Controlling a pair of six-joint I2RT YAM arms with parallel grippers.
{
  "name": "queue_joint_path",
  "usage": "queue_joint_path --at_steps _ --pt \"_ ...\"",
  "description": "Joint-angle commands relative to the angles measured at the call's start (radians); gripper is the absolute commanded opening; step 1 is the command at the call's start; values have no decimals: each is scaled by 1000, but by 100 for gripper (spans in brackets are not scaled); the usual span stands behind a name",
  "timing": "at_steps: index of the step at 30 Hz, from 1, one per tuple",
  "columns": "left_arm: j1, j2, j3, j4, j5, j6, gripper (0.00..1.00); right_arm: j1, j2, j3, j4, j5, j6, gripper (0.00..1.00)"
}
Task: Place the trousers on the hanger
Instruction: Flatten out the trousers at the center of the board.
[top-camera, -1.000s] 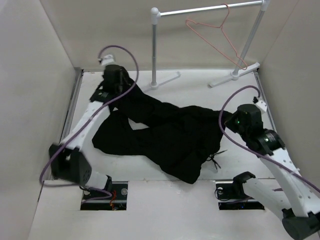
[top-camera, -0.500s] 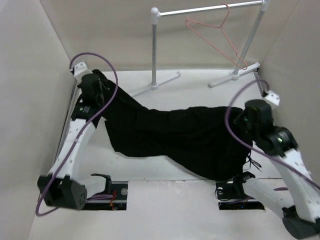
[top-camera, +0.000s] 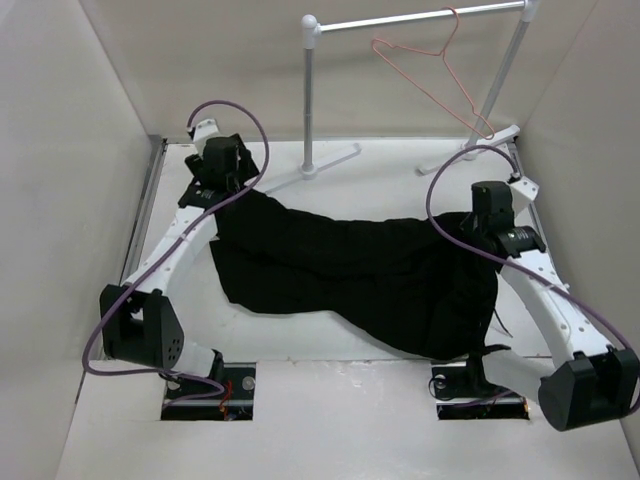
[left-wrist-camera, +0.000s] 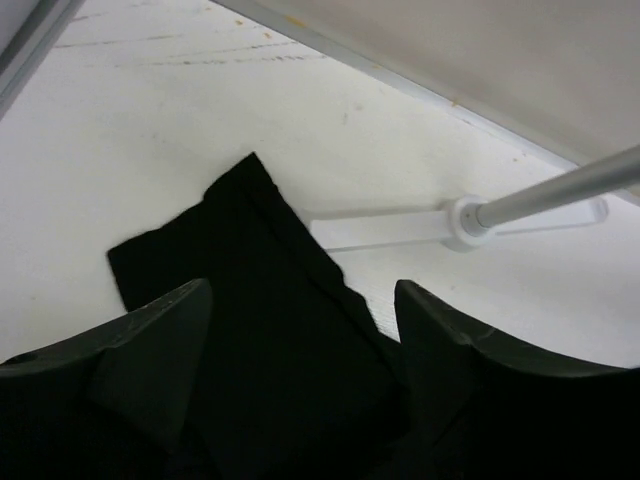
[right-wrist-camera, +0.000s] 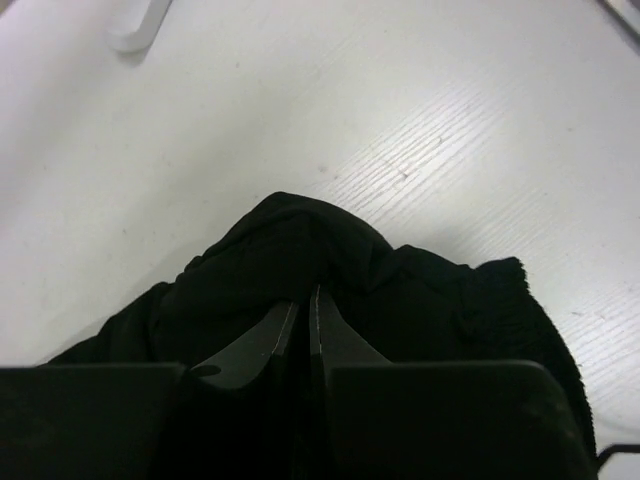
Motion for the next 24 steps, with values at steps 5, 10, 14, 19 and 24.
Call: queue_joint_path --at_steps 5,10,14,19,24 --pt "234 50 -32 9 27 -115 69 -91 -39 -4 59 4 -5 10" --pt "302 314 153 1 157 -138 70 3 -7 1 70 -47 15 9" --pt "282 498 313 -14 251 -108 67 69 6 -49 60 -45 24 9" --pt "233 613 411 0 255 -78 67 77 -2 -105 65 -76 49 9" --pt "196 690 476 -25 263 -81 61 84 4 -115 70 -82 56 10"
